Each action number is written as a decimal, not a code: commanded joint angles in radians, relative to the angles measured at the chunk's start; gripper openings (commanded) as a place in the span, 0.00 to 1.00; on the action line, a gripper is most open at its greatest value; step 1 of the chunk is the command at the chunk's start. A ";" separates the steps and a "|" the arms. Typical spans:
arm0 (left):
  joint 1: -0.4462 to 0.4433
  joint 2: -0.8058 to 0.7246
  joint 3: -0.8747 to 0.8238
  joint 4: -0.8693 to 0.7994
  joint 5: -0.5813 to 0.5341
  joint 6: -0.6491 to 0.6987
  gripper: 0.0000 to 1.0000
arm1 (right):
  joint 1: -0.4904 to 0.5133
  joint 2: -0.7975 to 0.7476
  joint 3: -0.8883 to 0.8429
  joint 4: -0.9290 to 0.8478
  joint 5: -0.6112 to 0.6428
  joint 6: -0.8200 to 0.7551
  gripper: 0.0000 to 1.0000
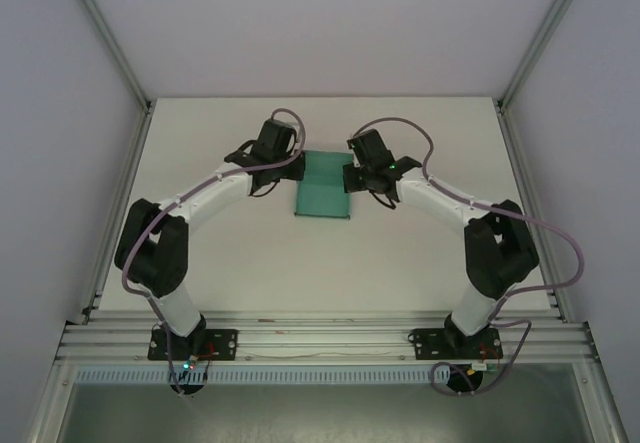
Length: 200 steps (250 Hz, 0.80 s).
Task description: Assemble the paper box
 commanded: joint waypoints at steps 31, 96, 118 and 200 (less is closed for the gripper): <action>-0.021 0.053 -0.043 0.128 -0.057 -0.200 0.13 | 0.071 0.069 0.007 0.144 0.155 0.183 0.00; -0.028 0.070 -0.074 0.149 -0.039 -0.234 0.13 | 0.076 0.095 -0.049 0.218 0.211 0.238 0.00; -0.031 0.055 -0.107 0.146 -0.050 -0.209 0.13 | 0.082 0.089 -0.088 0.248 0.211 0.223 0.00; -0.052 -0.029 -0.260 0.211 -0.015 -0.164 0.28 | 0.136 0.025 -0.297 0.404 0.336 0.085 0.00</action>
